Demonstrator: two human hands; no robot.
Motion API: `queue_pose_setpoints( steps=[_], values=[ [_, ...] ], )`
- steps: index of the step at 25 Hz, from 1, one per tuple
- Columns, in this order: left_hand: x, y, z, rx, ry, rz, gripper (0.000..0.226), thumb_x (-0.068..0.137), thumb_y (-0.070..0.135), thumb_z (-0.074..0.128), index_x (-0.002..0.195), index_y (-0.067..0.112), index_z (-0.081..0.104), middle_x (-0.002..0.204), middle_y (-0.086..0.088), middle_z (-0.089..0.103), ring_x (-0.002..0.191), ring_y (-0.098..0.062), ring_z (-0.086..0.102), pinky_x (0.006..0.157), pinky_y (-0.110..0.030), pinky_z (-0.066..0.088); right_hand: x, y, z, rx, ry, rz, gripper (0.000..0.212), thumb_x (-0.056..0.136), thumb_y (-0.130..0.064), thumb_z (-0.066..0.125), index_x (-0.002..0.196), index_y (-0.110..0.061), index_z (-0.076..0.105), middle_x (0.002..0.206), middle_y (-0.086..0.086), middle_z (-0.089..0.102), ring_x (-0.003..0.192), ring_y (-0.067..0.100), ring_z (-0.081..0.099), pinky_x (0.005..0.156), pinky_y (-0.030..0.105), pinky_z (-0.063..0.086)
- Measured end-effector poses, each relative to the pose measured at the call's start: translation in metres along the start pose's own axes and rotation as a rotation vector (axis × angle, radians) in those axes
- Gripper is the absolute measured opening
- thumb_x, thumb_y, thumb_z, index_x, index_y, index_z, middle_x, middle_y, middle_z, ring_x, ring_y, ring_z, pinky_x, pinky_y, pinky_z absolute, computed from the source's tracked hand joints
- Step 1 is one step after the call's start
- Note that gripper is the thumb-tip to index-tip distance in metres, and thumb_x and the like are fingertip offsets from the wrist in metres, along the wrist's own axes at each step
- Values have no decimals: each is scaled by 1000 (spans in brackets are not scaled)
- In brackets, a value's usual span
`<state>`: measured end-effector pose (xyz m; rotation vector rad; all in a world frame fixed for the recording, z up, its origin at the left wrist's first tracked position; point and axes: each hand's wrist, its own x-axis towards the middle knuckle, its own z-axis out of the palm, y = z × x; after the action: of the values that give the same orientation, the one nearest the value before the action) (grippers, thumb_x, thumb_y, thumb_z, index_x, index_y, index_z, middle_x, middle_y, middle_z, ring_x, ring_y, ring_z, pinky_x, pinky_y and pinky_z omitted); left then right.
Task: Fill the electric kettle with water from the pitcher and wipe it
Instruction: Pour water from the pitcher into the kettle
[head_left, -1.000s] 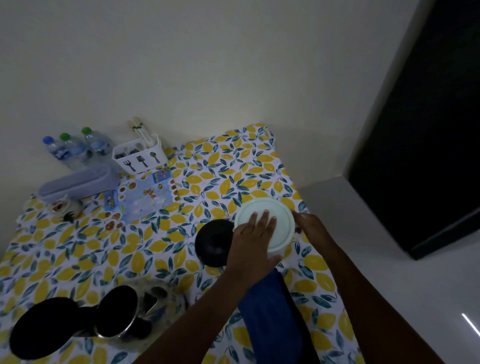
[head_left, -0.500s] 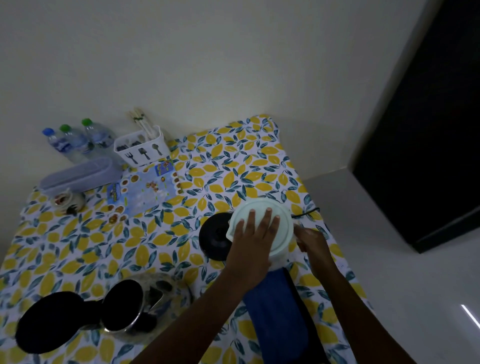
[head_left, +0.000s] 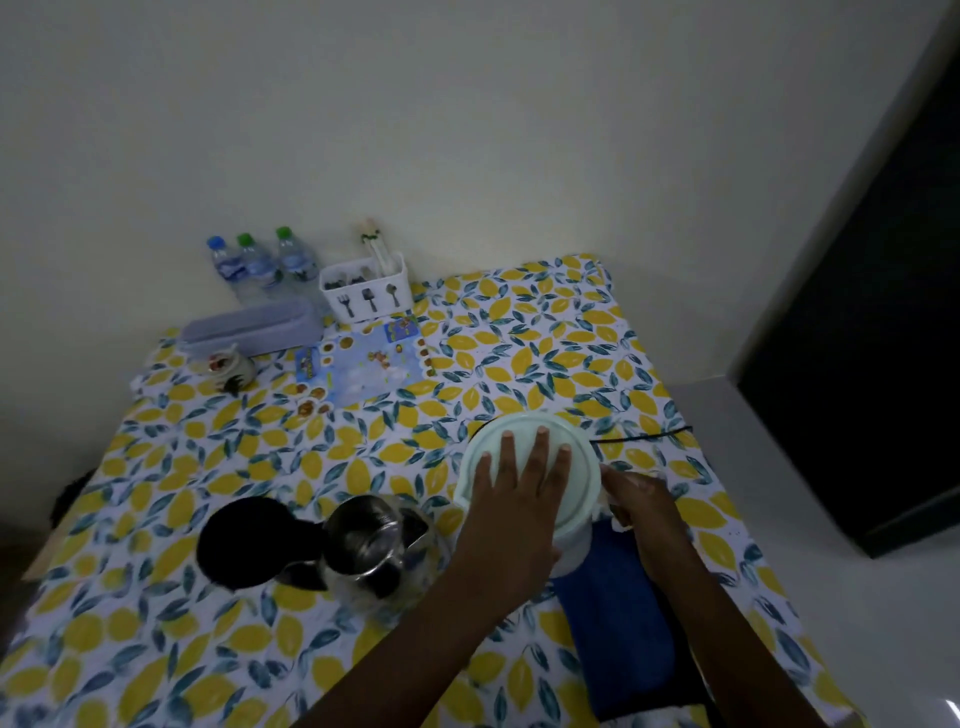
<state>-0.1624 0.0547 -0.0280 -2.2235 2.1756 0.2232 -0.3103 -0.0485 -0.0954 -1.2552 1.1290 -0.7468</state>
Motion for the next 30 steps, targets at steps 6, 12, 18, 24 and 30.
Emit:
queue_pose_setpoints(
  steps=[6, 12, 18, 24, 30],
  values=[
    [-54, -34, -3, -182, 36, -63, 103, 89, 45, 61, 149, 19, -18, 161, -8, -21, 146, -41, -20, 121, -54, 0, -23, -21, 46, -90, -77, -41, 53, 87, -39, 65, 49, -21, 32, 45, 0, 30, 44, 15, 31, 50, 29, 27],
    [-70, -50, -6, -260, 74, -98, 109, 83, 47, 67, 151, 13, -11, 162, -15, -14, 145, -47, -13, 121, -56, 2, -18, -50, 72, -285, -16, 24, 49, 67, -56, 74, 40, -26, 46, 43, -2, 45, 39, 13, 40, 43, 23, 32],
    [-71, -51, -6, -353, 135, -158, 107, 85, 42, 66, 150, 9, -13, 161, -19, -15, 143, -53, -12, 119, -60, 4, -13, -82, 83, -386, -51, -19, 45, 53, -60, 76, 44, -19, 62, 47, -2, 62, 43, 12, 57, 52, 29, 44],
    [-77, -59, -6, -455, 222, -223, 105, 85, 42, 66, 151, 11, -10, 162, -19, -10, 144, -52, -5, 118, -60, 10, -14, -109, 101, -479, -117, -110, 42, 70, -47, 78, 50, -15, 60, 61, 6, 57, 64, 23, 59, 67, 37, 50],
    [-81, -64, -3, -535, 249, -240, 103, 86, 41, 65, 151, 10, -9, 162, -19, -10, 145, -51, -5, 119, -58, 9, -17, -120, 114, -544, -157, -112, 37, 73, -42, 77, 59, -9, 68, 65, 7, 62, 64, 22, 60, 64, 33, 44]
  ],
)
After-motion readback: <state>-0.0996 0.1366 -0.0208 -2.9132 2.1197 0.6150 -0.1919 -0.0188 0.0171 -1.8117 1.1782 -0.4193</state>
